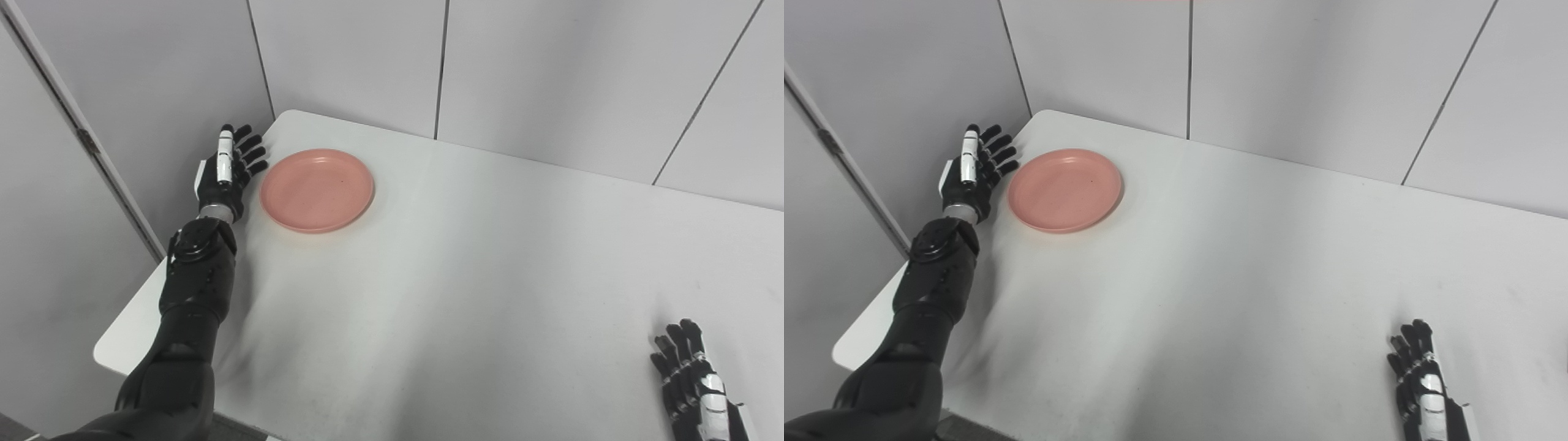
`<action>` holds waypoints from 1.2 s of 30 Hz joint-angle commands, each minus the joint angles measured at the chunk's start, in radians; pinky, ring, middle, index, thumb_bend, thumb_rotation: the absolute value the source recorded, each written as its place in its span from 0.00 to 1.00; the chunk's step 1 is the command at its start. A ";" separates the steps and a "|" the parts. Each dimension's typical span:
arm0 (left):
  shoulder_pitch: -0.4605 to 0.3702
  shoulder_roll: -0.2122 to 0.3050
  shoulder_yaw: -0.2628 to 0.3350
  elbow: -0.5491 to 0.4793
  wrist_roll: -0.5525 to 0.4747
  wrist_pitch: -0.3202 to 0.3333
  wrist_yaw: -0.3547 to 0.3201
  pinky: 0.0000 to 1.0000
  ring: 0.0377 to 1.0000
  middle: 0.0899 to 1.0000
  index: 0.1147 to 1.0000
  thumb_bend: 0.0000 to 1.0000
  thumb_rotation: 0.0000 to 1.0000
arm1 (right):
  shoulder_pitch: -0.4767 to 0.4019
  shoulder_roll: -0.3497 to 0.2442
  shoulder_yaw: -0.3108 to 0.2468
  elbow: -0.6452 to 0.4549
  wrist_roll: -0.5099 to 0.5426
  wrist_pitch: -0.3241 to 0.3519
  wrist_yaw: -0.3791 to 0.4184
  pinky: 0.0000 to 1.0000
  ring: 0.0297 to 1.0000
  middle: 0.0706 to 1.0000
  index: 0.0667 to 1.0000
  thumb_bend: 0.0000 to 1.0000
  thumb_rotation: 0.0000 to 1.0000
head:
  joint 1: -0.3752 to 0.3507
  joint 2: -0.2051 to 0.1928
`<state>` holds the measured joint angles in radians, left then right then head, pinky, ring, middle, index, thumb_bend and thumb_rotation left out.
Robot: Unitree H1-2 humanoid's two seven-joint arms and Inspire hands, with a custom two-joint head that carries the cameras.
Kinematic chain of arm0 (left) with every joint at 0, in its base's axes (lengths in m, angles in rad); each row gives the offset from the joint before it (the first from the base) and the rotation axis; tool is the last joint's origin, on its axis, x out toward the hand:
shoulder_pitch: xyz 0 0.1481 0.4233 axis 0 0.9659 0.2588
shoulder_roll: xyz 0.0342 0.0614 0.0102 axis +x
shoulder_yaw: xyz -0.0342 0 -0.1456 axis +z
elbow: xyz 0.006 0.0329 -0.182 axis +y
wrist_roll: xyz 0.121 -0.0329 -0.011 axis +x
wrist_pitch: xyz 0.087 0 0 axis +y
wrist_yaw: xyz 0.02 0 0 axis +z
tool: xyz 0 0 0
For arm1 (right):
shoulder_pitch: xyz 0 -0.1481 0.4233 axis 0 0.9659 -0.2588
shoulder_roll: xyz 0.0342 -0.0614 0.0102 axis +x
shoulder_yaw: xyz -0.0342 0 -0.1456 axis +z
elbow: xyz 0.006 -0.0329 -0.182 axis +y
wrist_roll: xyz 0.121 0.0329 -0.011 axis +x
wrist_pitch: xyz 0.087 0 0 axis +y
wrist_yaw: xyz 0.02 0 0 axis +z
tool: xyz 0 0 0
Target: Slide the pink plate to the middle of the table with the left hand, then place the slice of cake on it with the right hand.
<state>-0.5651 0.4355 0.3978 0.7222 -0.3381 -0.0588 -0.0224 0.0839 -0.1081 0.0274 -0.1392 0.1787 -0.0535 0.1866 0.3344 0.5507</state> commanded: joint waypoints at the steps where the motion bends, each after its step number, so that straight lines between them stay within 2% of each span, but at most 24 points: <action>1: -0.024 -0.003 -0.009 -0.004 0.001 -0.008 -0.012 0.80 0.82 0.81 0.78 0.38 1.00 | 0.020 -0.010 -0.010 0.000 0.000 0.018 -0.004 1.00 0.98 0.99 1.00 0.34 1.00 | -0.001 0.002; 6: -0.008 -0.023 -0.039 -0.005 0.016 -0.020 -0.020 0.79 0.81 0.80 0.79 0.38 1.00 | 0.019 -0.009 -0.009 0.000 -0.007 0.015 -0.006 1.00 0.98 0.98 1.00 0.34 1.00 | -0.001 0.002; 11: 0.015 -0.057 -0.048 -0.046 0.008 0.008 -0.014 0.79 0.82 0.81 0.79 0.42 1.00 | 0.019 -0.009 -0.009 -0.003 -0.007 0.015 -0.006 1.00 0.98 0.98 1.00 0.34 1.00 | -0.009 0.010; 19: 0.058 -0.094 -0.084 -0.073 0.016 -0.011 -0.055 0.79 0.81 0.80 0.78 0.42 1.00 | 0.019 -0.005 -0.008 -0.004 -0.018 0.016 -0.014 1.00 0.97 0.97 0.99 0.33 1.00 | -0.014 0.014; 31: 0.108 -0.135 -0.120 -0.175 0.003 0.052 -0.071 0.82 0.83 0.82 0.80 0.42 1.00 | 0.019 -0.002 -0.002 -0.012 -0.030 0.028 -0.015 1.00 0.97 0.98 1.00 0.36 1.00 | -0.036 0.022; 36: 0.128 -0.170 -0.129 -0.260 -0.008 0.108 -0.069 0.81 0.81 0.80 0.78 0.40 1.00 | 0.020 0.002 0.002 -0.014 -0.039 0.023 -0.020 0.99 0.97 0.98 0.99 0.36 1.00 | -0.052 0.028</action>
<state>-0.4575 0.2848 0.2802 0.4673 -0.3340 -0.0057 -0.0866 0.0854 -0.1047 0.0321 -0.1455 0.1499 -0.0521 0.1729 0.2823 0.5783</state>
